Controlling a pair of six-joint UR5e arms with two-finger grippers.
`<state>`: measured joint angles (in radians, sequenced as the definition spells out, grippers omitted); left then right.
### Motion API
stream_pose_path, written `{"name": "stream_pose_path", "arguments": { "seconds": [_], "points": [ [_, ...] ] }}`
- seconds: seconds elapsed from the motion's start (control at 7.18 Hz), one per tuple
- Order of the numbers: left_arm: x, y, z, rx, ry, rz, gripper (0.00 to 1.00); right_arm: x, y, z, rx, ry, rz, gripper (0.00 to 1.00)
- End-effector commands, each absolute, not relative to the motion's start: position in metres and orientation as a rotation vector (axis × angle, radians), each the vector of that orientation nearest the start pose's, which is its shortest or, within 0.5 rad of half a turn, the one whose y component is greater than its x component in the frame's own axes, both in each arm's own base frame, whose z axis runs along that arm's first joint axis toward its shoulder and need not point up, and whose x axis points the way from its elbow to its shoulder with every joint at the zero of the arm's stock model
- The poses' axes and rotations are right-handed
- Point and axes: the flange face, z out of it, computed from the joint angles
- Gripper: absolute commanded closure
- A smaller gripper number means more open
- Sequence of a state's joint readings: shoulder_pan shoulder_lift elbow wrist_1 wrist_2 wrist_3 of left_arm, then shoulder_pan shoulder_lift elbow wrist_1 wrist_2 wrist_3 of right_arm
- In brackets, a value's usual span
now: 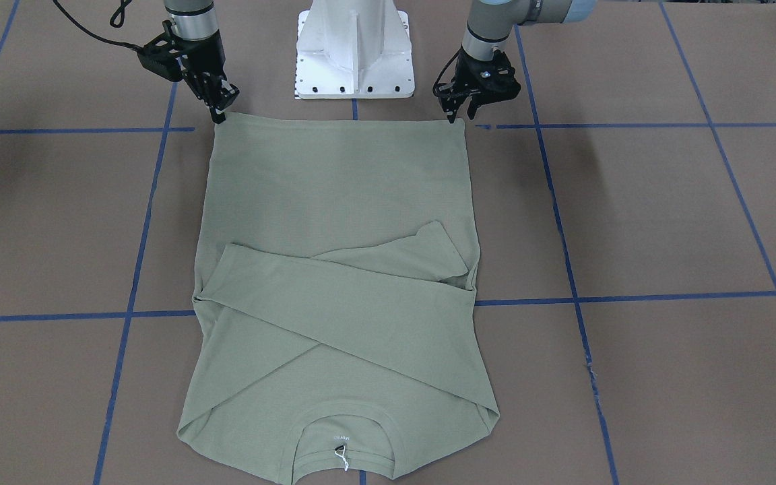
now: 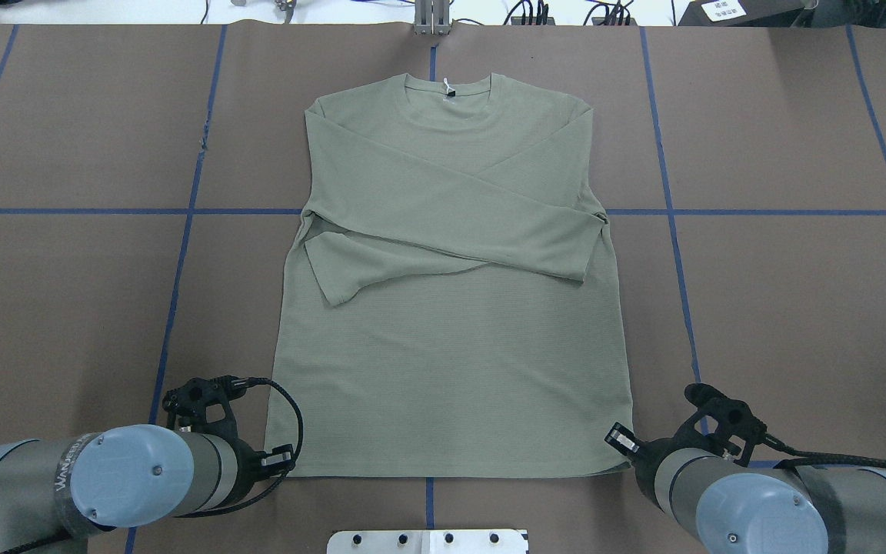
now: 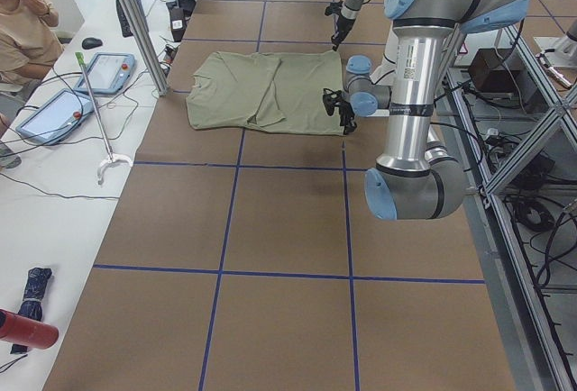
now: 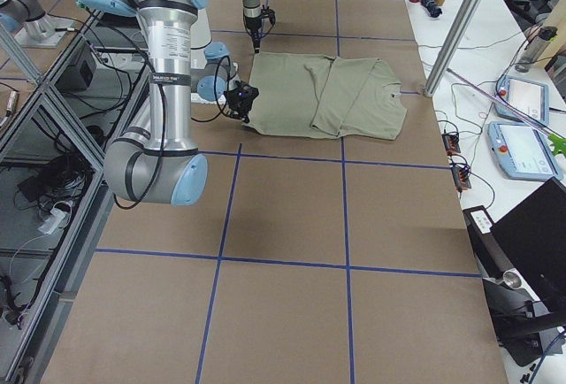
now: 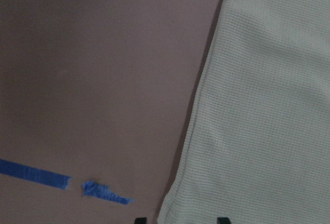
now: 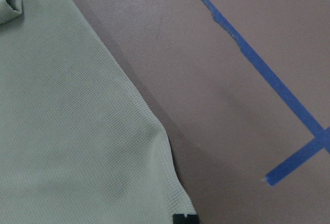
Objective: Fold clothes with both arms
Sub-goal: 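Grasp both hem corners with the left and right grippers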
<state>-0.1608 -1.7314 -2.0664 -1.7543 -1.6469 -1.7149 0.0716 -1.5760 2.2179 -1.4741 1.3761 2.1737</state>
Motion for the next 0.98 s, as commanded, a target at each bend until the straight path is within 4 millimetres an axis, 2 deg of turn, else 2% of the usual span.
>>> {"name": "stream_pose_path", "arguments": {
  "seconds": [0.0,0.42,0.7,0.84],
  "points": [
    [0.4959,-0.2071,0.3389,-0.065,0.836,-0.251,0.5,-0.4394,-0.1847,0.3588,-0.013,-0.774,0.713,1.0],
    [0.4983,-0.2073,0.3405,-0.066,0.832,-0.249,0.63,-0.4384,-0.186,0.3567,-0.014,-0.779,0.716,1.0],
    [0.5008,-0.2077,0.3452,-0.066,0.823,-0.25,0.8,-0.4392,-0.1861,0.3533,-0.016,-0.786,0.717,1.0],
    [0.5023,-0.2079,0.3478,-0.066,0.819,-0.25,0.93,-0.4396,-0.1861,0.354,-0.015,-0.785,0.716,1.0]
  ]
}}
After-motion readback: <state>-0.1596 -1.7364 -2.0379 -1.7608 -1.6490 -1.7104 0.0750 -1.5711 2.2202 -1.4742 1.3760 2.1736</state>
